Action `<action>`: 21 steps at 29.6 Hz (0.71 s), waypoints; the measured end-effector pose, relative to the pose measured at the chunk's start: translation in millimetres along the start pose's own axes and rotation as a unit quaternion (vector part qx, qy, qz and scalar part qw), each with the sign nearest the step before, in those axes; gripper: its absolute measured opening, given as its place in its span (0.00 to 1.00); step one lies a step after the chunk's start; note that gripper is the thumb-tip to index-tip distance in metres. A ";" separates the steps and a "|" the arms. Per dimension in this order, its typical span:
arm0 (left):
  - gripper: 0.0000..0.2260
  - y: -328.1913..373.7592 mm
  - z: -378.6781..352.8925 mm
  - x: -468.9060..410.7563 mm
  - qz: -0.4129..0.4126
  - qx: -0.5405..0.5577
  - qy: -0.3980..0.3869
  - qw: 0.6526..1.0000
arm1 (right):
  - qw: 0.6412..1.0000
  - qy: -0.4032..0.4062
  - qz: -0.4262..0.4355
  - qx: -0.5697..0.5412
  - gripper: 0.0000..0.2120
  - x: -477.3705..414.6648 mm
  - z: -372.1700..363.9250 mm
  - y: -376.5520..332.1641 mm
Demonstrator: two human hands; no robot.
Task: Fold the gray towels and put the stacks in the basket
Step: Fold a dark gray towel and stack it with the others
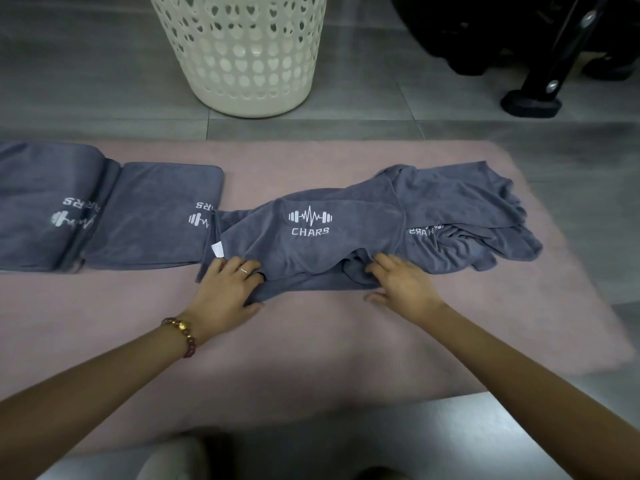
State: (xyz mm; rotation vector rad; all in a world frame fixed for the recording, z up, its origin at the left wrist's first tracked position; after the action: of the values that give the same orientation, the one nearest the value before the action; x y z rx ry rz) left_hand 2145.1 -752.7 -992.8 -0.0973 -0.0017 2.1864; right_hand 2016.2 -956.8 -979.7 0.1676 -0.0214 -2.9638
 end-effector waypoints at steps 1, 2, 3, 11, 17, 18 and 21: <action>0.12 1.2 2.0 -0.7 -0.006 0.008 0.013 1.000 | 1.000 -0.010 0.013 0.024 0.19 -2.1 -3.3 -1.9; 0.11 1.0 3.9 -0.9 -0.004 0.018 0.016 1.000 | 0.999 -0.011 0.013 0.038 0.17 -3.4 -2.2 -0.4; 0.13 -0.4 4.6 -2.2 0.000 0.029 0.017 0.999 | 0.999 -0.003 0.004 0.036 0.17 -4.0 0.6 4.7; 0.13 -12.7 31.3 -5.9 0.027 0.053 0.082 0.995 | 0.992 0.085 -0.086 -0.023 0.06 18.4 53.2 62.4; 0.11 -65.2 91.4 -14.3 0.101 0.167 0.201 0.960 | 0.960 0.206 -0.166 -0.088 0.07 45.8 83.1 93.6; 0.10 -71.8 100.9 -17.1 0.102 0.194 0.221 0.950 | 0.955 0.218 -0.175 -0.098 0.07 46.3 84.4 95.7; 0.08 -87.6 124.8 -30.7 0.104 0.323 0.242 0.909 | 0.931 0.265 -0.219 -0.122 0.09 50.8 89.2 107.9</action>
State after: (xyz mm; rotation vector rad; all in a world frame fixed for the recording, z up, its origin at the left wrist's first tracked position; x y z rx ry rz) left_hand 2225.3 -722.6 -863.0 -0.2666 1.0453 2.2024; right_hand 1974.8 -1071.4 -894.1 1.0510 0.5144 -3.1910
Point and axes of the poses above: each hand's wrist, its own x-axis away from the middle knuckle, its own z-axis out of the back of the hand, y = z × x, the point moved 9 cm from there along -x, towards the middle knuckle, and after that the axes turned 13 degrees about z, right-handed, at the moved point
